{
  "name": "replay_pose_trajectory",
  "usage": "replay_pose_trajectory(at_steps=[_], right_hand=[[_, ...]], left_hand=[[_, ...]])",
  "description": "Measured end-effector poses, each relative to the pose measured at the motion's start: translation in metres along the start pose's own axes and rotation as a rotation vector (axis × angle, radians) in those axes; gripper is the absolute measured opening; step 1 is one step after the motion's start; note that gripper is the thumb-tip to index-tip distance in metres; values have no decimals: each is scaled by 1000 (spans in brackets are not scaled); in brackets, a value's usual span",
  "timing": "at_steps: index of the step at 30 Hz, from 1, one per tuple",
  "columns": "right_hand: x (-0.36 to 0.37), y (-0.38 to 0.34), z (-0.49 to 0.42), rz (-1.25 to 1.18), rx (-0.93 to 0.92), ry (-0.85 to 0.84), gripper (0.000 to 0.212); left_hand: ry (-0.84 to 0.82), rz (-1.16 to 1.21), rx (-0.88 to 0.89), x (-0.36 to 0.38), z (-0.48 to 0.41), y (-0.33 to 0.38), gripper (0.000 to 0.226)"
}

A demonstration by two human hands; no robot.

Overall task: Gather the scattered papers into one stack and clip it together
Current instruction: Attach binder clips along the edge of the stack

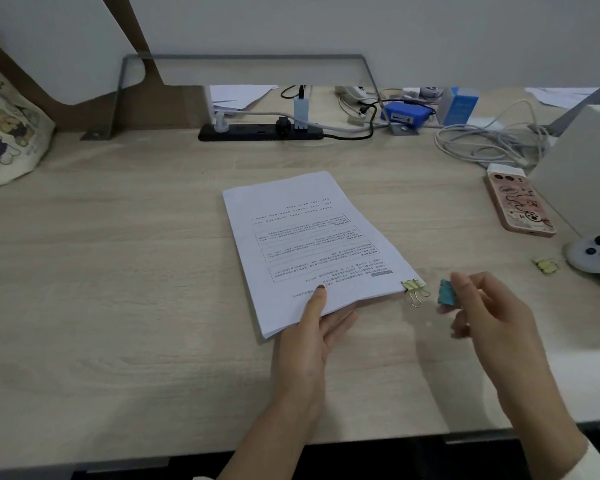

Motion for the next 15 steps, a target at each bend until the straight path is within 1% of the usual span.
replay_pose_trajectory(at_steps=[1,3,5,6,7,8,10,11,12,14,15], right_hand=[[5,-4,6,34,-32,-19,34],[26,-14,22,26,-61,-135,33],[52,-24,40,-8,-82,-274,25],[62,-27,47,-3,-100,-309,22],[70,-30,53,8,-114,-317,19],[75,-32,57,17,-119,-305,18],[82,-37,61,44,-117,-277,17],[84,-39,62,62,-118,-267,17],[86,-41,63,80,-123,-258,18],[87,-42,62,109,-134,-251,20],[87,-41,61,124,-140,-243,21]], left_hand=[[0,-25,3,0,-1,-1,22],[9,-68,5,1,-2,-2,21],[3,-112,4,2,-2,-3,19],[5,-144,-2,1,-1,-3,18],[6,-178,-13,-1,-1,-5,19],[8,-210,-30,-3,-1,-7,26],[21,-221,-70,-4,1,-8,58],[28,-204,-84,-5,3,-7,69],[37,-203,-75,-6,4,-5,75],[47,-257,-22,-7,2,-5,67],[59,-308,37,-8,0,-4,63]])
Point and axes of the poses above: each hand's wrist, its own z-axis away from the middle knuckle, its own x-axis out of the palm, y = z × x, the point moved 4 cm from there along -z, towards the middle knuckle, and after that the axes turned 13 degrees about z, right-handed, at the moved point
